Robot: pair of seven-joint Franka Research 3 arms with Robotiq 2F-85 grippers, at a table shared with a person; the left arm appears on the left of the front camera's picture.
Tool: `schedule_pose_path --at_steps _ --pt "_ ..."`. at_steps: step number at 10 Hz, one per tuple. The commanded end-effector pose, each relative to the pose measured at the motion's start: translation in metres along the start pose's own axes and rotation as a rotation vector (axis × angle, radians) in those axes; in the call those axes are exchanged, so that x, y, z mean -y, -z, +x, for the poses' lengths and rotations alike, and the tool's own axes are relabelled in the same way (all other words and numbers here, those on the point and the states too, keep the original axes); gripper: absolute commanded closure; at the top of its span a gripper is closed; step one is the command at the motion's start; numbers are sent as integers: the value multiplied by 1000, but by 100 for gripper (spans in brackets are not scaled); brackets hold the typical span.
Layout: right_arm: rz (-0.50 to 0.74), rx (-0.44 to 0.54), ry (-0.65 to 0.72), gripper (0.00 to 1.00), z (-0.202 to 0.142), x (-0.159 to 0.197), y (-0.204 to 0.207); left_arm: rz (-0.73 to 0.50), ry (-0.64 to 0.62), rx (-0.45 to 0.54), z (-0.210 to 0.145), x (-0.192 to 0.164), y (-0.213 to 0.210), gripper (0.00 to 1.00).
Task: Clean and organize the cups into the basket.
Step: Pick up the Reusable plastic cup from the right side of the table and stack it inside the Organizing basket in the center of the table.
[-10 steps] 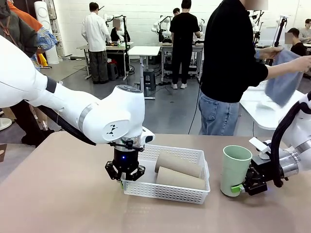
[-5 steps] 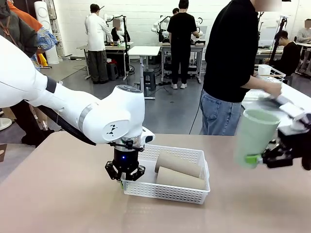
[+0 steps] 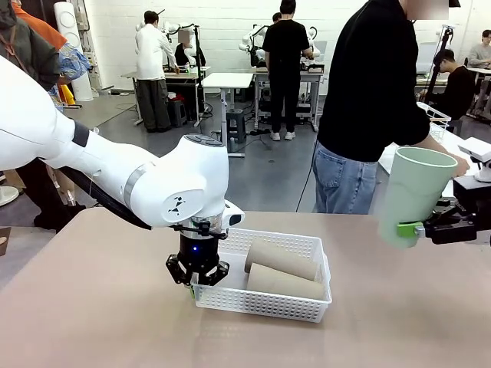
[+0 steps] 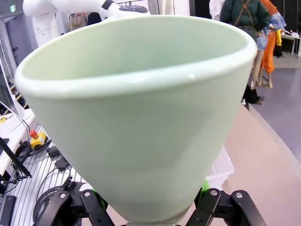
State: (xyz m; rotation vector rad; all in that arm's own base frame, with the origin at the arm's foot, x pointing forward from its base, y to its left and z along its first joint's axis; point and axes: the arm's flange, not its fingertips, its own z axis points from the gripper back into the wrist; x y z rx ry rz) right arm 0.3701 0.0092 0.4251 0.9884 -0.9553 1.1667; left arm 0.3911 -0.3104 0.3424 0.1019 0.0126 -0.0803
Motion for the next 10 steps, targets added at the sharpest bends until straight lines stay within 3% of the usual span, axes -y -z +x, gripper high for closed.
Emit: schedule_pose_path --at_steps 1,4,5,8,10 --pt "6 4 -16 100 -4 0 2 9 -1 -6 -2 0 2 100" --pt "6 4 -16 100 -4 0 2 9 -1 -6 -2 0 2 100" --pt "1 0 0 20 -1 0 0 9 -1 -6 -2 0 2 100" --pt "46 -521 83 20 66 -5 34 9 -1 -6 -2 0 2 100" --pt "49 -905 144 20 120 -17 79 9 -1 -6 -2 0 2 100"
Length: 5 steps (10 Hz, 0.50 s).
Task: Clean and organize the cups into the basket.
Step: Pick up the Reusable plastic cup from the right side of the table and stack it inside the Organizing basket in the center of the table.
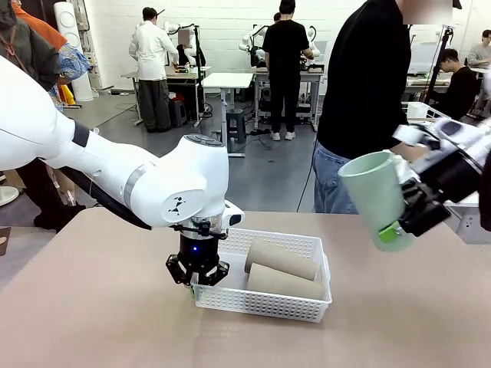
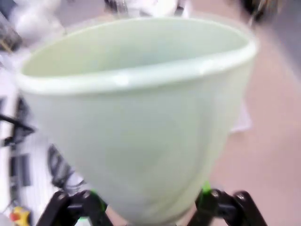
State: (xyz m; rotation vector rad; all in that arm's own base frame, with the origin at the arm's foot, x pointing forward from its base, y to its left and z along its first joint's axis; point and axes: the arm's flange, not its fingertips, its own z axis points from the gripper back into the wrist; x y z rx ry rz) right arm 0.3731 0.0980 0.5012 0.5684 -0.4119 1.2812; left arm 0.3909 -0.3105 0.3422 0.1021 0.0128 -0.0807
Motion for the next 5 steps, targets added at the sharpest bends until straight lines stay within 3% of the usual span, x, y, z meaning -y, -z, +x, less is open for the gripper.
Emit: schedule_pose_path --at_steps 1,3,5 --pt "66 -423 78 20 54 -8 4 9 -2 -5 -1 -1 2 100" --pt "102 -629 112 20 95 -8 20 9 -2 -5 -1 -1 2 100" --pt "128 -695 116 20 113 7 38 9 -2 -5 -1 -1 2 100"
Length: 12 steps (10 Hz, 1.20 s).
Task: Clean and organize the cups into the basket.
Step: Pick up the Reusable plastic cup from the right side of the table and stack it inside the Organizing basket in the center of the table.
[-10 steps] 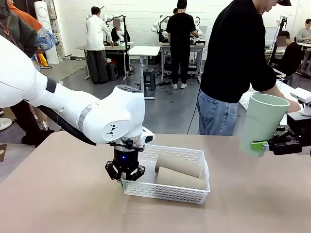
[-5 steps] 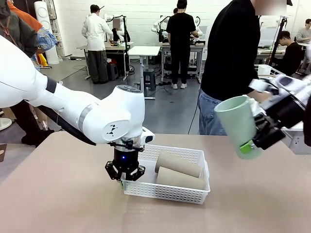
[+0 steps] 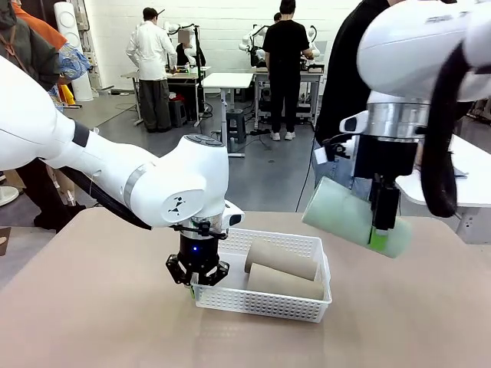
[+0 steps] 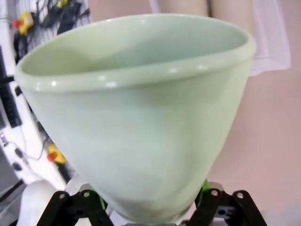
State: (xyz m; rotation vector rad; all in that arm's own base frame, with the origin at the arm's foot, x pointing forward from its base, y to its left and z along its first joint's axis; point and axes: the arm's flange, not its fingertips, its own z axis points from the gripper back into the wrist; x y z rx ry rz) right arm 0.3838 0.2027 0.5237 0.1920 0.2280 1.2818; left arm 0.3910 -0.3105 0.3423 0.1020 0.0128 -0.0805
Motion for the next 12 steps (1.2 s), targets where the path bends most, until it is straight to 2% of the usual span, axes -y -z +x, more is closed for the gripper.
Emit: schedule_pose_path --at_steps 1,5,7,9,11,12 --pt "46 -37 -31 20 19 23 -14 9 -2 -5 -1 0 2 100" --pt "-9 4 -114 20 49 49 13 9 -2 -5 -1 0 2 100" --pt "-29 -17 -91 20 66 69 43 9 -2 -5 -1 0 2 100" --pt "-28 2 -107 20 76 79 60 9 -2 -5 -1 0 2 100" --pt "-56 62 -132 20 73 77 62 9 -2 -5 -1 0 2 100" --pt "-93 151 -204 20 65 67 60 9 -2 -5 -1 0 2 100"
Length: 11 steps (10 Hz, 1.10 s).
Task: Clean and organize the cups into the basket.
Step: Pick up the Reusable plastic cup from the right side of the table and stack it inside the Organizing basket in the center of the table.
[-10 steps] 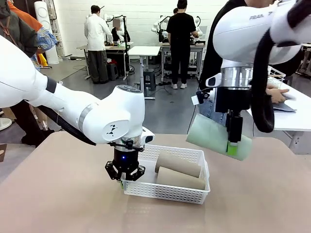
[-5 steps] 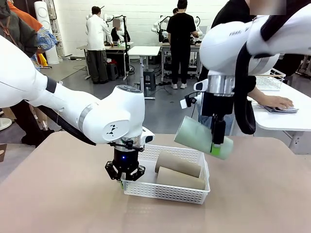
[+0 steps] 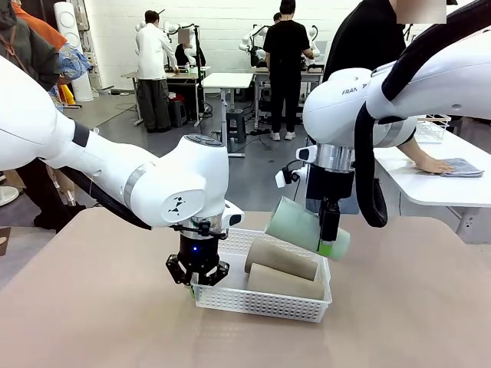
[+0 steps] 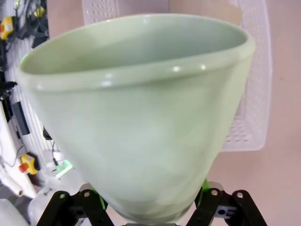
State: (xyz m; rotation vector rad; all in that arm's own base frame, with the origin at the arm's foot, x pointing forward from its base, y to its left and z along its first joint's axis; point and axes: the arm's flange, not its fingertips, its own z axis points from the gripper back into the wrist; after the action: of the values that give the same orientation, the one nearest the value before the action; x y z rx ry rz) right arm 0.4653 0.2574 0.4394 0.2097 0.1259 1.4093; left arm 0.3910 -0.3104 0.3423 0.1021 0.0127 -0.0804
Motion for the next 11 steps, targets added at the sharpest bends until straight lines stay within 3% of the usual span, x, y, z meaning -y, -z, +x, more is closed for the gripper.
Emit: schedule_pose_path --at_steps 1,4,7,11 --pt "35 -33 32 20 -1 2 6 9 -2 -5 -1 0 2 100" --pt "35 -33 32 20 -1 2 6 9 -2 -5 -1 0 2 100" --pt "-6 70 -106 20 0 -2 8 9 -2 -5 -1 0 2 100" --pt "23 69 -176 20 23 5 27 9 -2 -5 -1 0 2 100"
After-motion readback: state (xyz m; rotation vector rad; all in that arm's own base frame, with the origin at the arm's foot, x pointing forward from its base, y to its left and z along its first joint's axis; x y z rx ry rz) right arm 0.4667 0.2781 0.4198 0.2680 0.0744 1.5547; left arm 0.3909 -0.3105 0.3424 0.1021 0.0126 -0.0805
